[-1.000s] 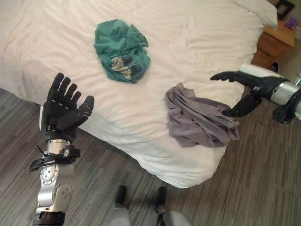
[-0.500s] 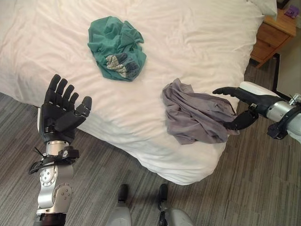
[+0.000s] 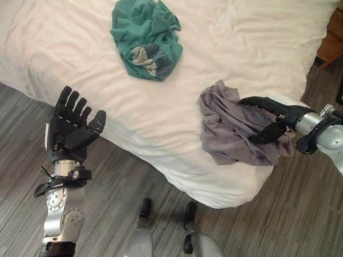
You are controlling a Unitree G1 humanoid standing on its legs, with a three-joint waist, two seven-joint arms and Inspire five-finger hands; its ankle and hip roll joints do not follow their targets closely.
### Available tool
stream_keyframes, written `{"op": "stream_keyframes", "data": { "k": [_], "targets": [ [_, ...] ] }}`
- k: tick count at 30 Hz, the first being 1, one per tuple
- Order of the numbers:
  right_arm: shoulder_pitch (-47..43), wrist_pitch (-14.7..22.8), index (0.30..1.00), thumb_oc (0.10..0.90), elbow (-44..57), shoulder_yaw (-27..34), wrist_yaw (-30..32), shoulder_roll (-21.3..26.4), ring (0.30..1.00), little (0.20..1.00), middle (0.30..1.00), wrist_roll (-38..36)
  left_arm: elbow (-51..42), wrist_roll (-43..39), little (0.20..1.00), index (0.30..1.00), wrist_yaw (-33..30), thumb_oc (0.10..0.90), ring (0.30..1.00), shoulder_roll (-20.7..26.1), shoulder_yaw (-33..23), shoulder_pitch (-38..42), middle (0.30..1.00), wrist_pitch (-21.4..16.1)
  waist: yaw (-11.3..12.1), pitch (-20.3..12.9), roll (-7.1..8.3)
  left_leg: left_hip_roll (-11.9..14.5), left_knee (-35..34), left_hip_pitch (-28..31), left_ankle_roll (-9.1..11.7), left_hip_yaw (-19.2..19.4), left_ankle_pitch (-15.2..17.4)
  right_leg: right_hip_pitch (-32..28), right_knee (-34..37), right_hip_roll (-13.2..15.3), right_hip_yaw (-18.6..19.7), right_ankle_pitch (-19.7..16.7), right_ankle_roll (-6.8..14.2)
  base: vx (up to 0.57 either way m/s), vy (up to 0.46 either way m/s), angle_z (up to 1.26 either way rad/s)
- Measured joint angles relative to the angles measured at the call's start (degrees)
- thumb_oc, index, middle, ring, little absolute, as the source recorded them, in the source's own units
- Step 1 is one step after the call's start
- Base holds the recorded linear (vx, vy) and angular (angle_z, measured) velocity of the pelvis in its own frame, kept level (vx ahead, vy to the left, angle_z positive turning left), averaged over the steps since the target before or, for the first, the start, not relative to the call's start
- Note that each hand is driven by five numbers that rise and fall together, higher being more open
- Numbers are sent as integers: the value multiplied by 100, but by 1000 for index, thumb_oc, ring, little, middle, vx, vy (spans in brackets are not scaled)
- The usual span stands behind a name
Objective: Pick up bed clothes into laundry basket.
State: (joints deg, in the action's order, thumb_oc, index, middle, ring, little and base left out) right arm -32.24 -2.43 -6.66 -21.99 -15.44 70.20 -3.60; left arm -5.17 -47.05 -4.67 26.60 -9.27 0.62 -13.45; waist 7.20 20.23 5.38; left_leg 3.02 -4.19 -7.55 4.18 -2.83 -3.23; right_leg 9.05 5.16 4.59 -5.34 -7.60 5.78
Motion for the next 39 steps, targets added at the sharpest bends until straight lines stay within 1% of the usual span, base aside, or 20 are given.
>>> {"op": "stream_keyframes", "data": {
  "k": [2,4,5,7,8,9,11,14,19,20,21,28,30,34,36,37,39],
  "targets": [
    [12,-4,900,800,3,5,0,-1,900,900,900,-118,-2,2,900,900,-2,800,900,76,6,9,900,0,-7,77,-7,-3,2,-38,5,-21,-4,29,0,4,-18,0,0,-6,-24,5],
    [81,-9,900,800,9,39,0,-1,900,900,900,-263,8,3,900,900,-8,800,900,232,7,35,900,0,-19,87,-15,-4,4,-158,10,-75,-31,116,-1,8,-65,0,0,-9,-30,12],
    [166,-57,900,800,-2,97,1,6,900,900,900,-411,12,3,900,900,-43,800,900,340,9,136,900,0,1,135,-55,-4,10,-236,14,-114,-52,172,-2,10,-94,0,0,-5,-16,19],
    [240,-72,900,800,-9,240,5,6,900,900,900,-492,10,4,900,900,-100,800,900,351,8,239,900,0,-2,218,-136,-13,28,-270,11,-179,-61,165,-2,19,-169,0,0,1,-21,20],
    [259,-86,900,800,-8,368,8,7,900,900,900,-603,9,4,900,900,-111,800,900,356,4,261,900,0,-12,286,-220,-30,42,-275,7,-240,-64,138,-2,38,-219,0,0,5,-22,16],
    [281,-92,900,800,-8,465,8,9,900,900,900,-655,9,4,900,900,-109,800,900,356,7,261,900,0,-19,314,-260,-37,49,-278,7,-254,-64,126,-2,43,-228,0,0,7,-15,11],
    [301,-112,900,800,-9,573,9,18,900,900,900,-679,9,4,900,900,-111,800,900,356,5,242,900,0,-15,338,-301,-55,67,-280,6,-255,-64,123,-3,62,-230,2,1,1,-2,2],
    [522,-112,900,800,32,750,10,20,900,900,900,-789,1,4,900,900,-108,800,900,356,10,260,900,0,-27,349,-319,-80,93,-281,6,-310,-64,92,-2,79,-248,2,1,-5,-11,7],
    [848,-113,900,800,34,1159,18,22,900,900,900,-847,-8,5,900,900,-102,800,900,356,15,256,900,0,-20,424,-451,-116,100,-288,-14,-429,-107,23,-2,110,-396,12,12,2,-17,14],
    [871,-127,742,695,28,1187,37,21,742,742,742,-847,-7,3,900,900,-106,800,900,356,4,233,900,0,-9,435,-471,-118,107,-288,-11,-446,-115,9,-2,112,-409,12,12,-5,-19,8],
    [871,-136,300,400,25,1188,68,21,300,300,300,-847,-8,3,900,900,-106,800,900,356,5,231,900,0,-5,436,-472,-120,111,-288,-9,-449,-119,7,-2,113,-407,12,12,-11,-16,5],
    [843,-166,300,400,41,1308,88,21,300,300,300,-850,-14,3,900,900,-105,800,900,356,8,281,900,0,-30,436,-472,-127,139,-287,-8,-460,-127,-12,-2,117,-405,12,11,0,0,0],
    [979,-165,300,400,117,1492,89,21,300,300,300,-855,-26,4,900,900,-105,800,900,356,5,284,900,0,-32,436,-472,-135,140,-288,-8,-460,-127,-11,-2,125,-406,12,11,0,0,0],
    [1760,-153,300,400,510,2432,185,22,300,300,300,-928,-53,5,900,900,-117,800,900,356,-77,286,900,0,-50,436,-473,-181,148,-283,-10,-444,-125,-14,-2,169,-389,12,12,0,0,0],
    [2007,-102,300,400,625,2786,236,22,300,300,300,-937,-60,10,900,900,-120,800,900,354,-187,283,900,0,-98,436,-473,-195,147,-279,-12,-438,-124,-20,-3,185,-386,11,13,3,24,0],
    [2257,-95,300,400,758,3169,322,22,300,300,300,-937,-66,12,900,900,-141,800,900,351,-329,287,900,-1,-157,435,-471,-201,149,-260,-16,-425,-122,-34,-4,189,-377,7,17,5,68,-3],
    [2589,-45,300,400,914,3653,353,13,300,300,300,-937,-156,16,900,900,-158,800,900,276,-484,276,900,-1,-182,435,-471,-200,155,-241,-30,-395,-113,-38,-5,188,-350,4,18,13,68,-7]
  ]
}}
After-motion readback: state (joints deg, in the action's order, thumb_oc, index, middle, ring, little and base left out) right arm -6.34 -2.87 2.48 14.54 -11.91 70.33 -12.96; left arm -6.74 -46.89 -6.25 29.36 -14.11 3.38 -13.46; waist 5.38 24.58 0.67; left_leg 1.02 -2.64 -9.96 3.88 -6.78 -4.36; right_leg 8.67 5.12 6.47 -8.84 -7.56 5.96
